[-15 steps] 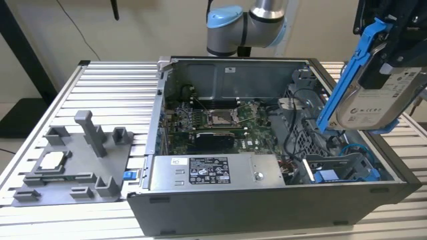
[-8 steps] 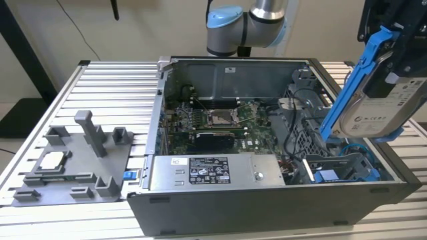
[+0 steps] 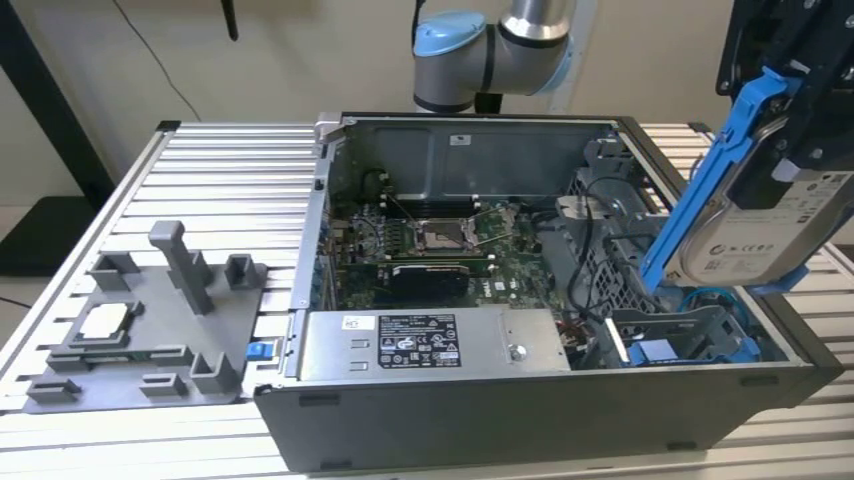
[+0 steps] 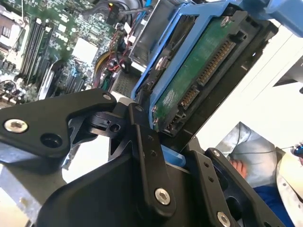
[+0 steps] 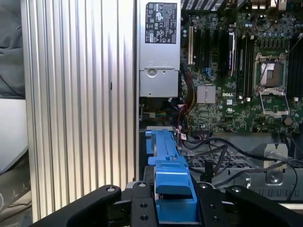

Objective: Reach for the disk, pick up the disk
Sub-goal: 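Pick up the disk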

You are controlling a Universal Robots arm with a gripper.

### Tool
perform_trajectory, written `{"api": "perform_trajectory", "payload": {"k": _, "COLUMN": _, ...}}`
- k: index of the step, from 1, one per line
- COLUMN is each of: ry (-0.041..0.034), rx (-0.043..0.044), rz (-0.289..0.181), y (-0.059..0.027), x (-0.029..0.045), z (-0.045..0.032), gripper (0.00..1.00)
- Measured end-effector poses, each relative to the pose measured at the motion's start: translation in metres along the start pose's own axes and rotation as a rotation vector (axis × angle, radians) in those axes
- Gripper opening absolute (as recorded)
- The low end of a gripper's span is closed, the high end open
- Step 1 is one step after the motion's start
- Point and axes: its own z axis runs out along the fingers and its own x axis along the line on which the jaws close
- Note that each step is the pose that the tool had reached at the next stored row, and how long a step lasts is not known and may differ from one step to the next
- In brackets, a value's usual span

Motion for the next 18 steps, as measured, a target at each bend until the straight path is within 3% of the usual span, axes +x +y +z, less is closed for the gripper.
{"api": "perform_trajectory", "payload": {"k": 9, "ry": -0.0003, "rx": 0.0002, "rz": 0.0, "y": 0.0, "x": 0.0004, "z": 0.0022, "gripper": 0.0}}
{"api": "perform_trajectory", "payload": {"k": 18, "ry": 0.0, "rx": 0.002, "rz": 0.0, "y": -0.0014, "x": 0.0001, "z": 0.0179, "gripper": 0.0}}
